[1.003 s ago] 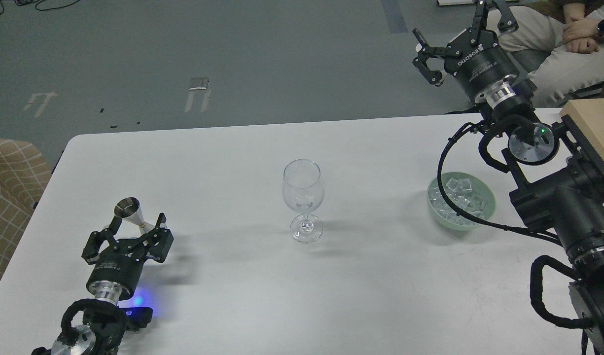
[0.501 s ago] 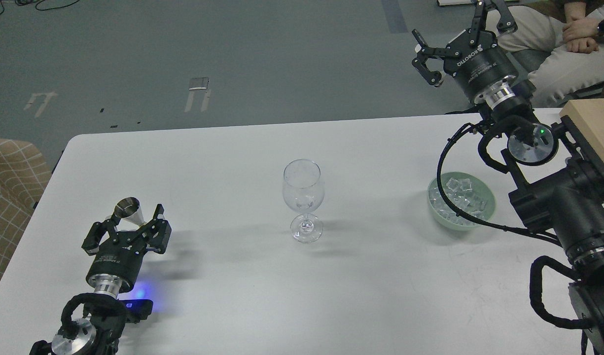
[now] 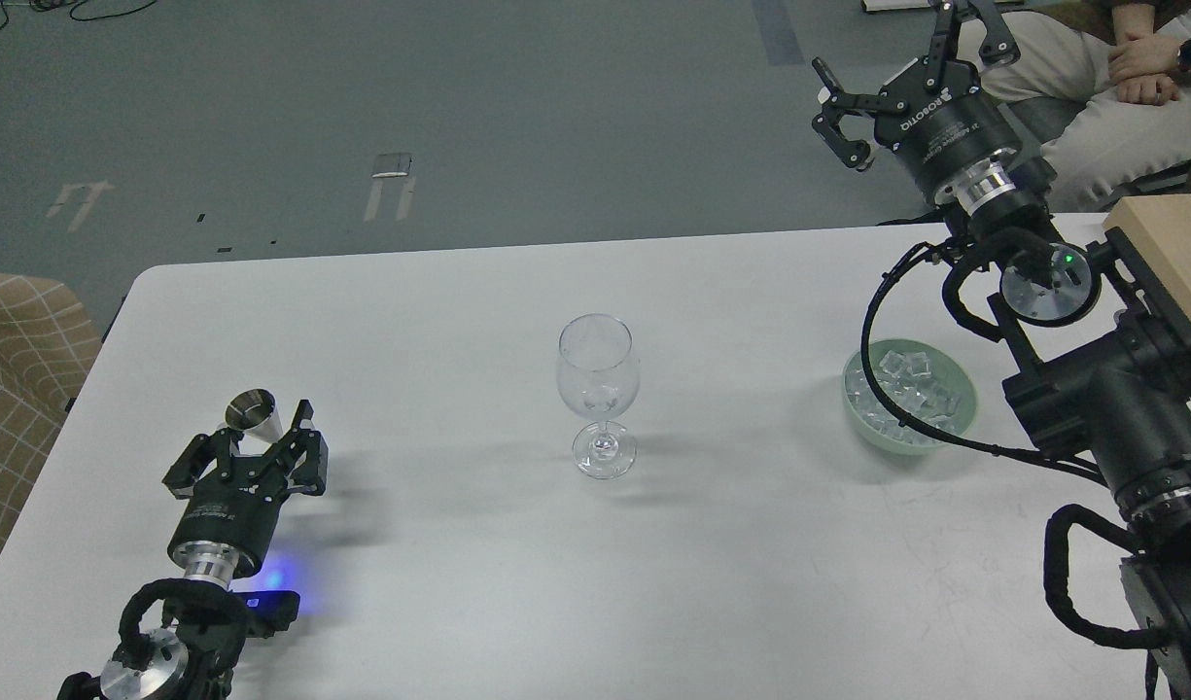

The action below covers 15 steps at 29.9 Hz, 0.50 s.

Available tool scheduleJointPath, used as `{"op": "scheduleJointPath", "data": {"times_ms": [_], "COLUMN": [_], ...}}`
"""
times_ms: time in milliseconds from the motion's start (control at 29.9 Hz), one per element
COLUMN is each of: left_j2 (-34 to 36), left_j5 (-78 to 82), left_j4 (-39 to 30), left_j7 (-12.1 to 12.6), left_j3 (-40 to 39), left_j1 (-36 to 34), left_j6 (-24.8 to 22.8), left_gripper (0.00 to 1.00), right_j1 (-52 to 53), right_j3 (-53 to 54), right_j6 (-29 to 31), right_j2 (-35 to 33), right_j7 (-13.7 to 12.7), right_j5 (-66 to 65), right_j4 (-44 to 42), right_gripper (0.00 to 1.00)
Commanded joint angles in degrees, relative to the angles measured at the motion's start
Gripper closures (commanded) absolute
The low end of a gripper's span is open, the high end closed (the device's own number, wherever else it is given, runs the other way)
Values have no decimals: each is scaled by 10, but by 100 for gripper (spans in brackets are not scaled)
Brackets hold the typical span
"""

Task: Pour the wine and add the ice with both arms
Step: 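Close the left gripper around the metal jigger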

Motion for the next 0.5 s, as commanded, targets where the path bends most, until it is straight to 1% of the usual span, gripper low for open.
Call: {"op": "scheduleJointPath", "data": {"times_ms": [0, 301, 468], "left_j2": [-1, -1, -1], "left_j5": [-2, -7, -7], "left_j4": [0, 0, -1], "left_j7": [0, 4, 4], "left_j3": [-1, -2, -3], "left_j1": [0, -1, 0], "left_j6": [0, -3, -4], "left_gripper": [43, 53, 55], "right_j1": [1, 1, 1], "right_j3": [0, 0, 0], "right_j6": [0, 0, -1], "right_j2": [1, 1, 1], "right_j7": [0, -1, -1], "right_j5": [0, 0, 0], "right_j4": [0, 0, 0], "right_gripper": [0, 0, 0]}}
